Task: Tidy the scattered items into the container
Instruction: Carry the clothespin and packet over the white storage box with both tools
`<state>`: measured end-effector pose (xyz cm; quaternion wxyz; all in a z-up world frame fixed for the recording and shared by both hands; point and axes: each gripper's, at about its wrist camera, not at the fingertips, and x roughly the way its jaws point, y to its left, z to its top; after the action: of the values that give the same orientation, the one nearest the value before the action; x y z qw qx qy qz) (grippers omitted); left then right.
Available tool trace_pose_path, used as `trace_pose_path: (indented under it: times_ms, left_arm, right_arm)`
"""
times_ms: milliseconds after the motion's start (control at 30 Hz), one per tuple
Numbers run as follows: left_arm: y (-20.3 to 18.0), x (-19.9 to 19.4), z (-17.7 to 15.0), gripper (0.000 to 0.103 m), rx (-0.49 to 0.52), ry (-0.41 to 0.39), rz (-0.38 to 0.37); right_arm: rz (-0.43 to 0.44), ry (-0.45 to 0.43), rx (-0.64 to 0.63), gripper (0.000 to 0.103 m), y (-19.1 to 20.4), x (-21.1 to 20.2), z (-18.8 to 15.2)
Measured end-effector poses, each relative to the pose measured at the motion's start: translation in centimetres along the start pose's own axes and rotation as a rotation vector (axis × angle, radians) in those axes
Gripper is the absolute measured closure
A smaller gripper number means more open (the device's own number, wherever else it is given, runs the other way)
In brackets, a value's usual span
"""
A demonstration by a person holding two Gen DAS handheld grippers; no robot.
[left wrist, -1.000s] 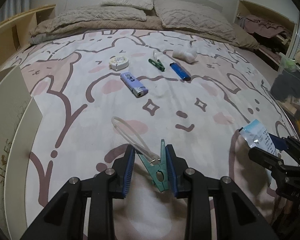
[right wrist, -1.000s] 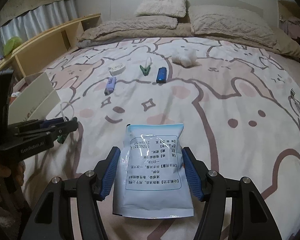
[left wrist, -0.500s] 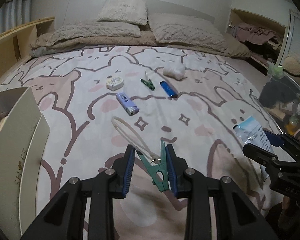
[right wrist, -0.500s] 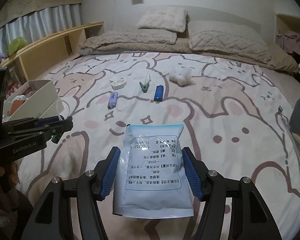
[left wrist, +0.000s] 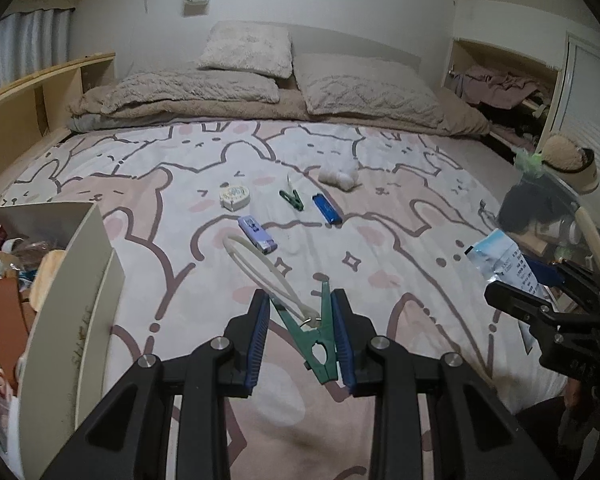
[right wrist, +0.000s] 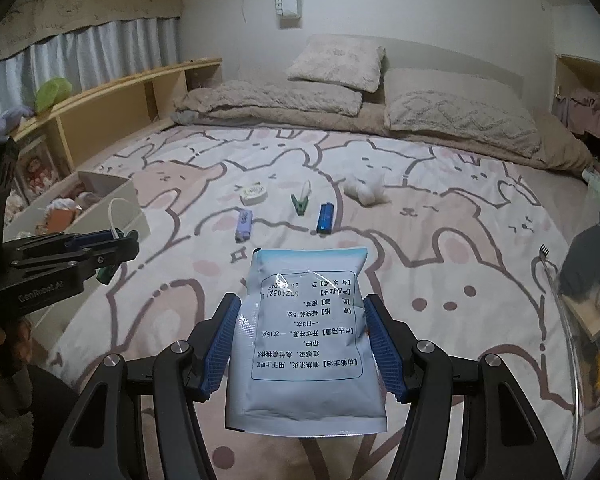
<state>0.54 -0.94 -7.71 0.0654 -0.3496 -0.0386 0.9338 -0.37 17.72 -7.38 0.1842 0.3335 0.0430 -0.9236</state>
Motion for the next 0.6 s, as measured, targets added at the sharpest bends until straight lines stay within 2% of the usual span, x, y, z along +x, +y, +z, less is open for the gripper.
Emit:
trace_pose_path:
  times_ms: [300, 600]
  left_arm:
    - [1.7, -4.2, 0.8, 0.072, -0.03, -0.068, 0.0]
    - [4.5, -8.4, 1.3, 0.072, -0.053, -0.129, 0.042]
  right_arm:
    - [-0.018, -0.041, -0.013, 0.04, 0.5, -2.3, 1.3]
    - [0.024, -0.076, 0.042, 0.04, 0.7, -3.9, 2.3]
